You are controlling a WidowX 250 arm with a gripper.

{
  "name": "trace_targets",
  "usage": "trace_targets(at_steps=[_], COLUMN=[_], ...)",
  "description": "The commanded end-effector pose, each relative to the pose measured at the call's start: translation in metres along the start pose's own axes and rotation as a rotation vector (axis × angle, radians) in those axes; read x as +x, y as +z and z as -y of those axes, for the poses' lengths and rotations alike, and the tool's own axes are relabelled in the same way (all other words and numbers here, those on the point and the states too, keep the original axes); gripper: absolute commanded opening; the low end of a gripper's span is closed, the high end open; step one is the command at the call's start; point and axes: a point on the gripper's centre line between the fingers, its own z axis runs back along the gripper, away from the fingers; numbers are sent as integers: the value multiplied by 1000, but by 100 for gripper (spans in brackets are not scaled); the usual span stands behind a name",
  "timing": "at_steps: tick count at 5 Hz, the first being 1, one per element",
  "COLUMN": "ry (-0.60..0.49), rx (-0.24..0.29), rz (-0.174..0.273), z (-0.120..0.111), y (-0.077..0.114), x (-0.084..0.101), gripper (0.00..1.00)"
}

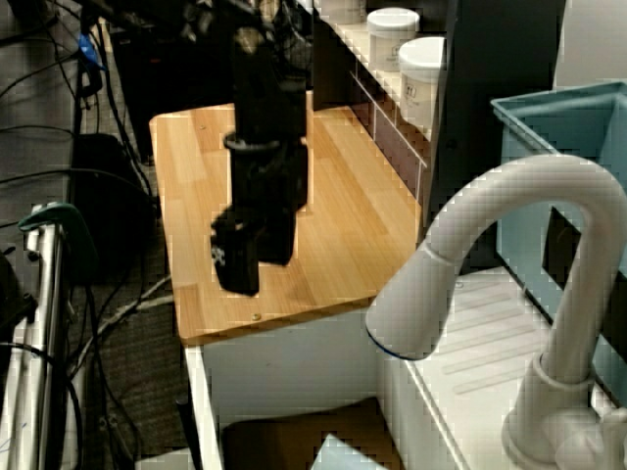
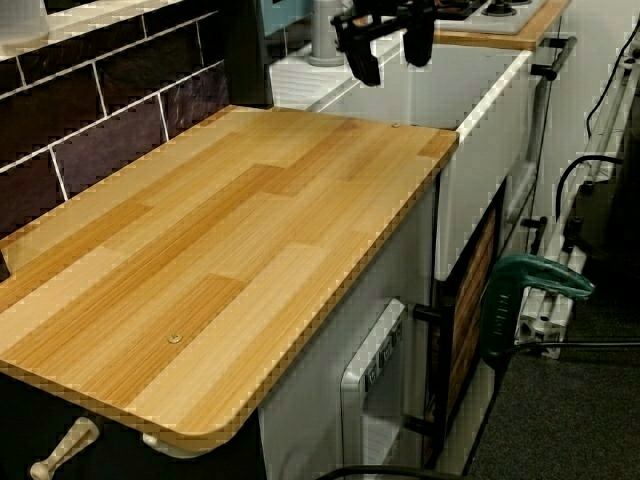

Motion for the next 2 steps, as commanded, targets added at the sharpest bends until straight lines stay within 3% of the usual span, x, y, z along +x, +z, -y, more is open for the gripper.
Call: trace_targets(at_steps=[1, 2], ry=[39, 29], rx=[28, 32], rz=[36, 30], z=[-6, 2], y=[31, 34], x=[-21, -23], gripper=[100, 100])
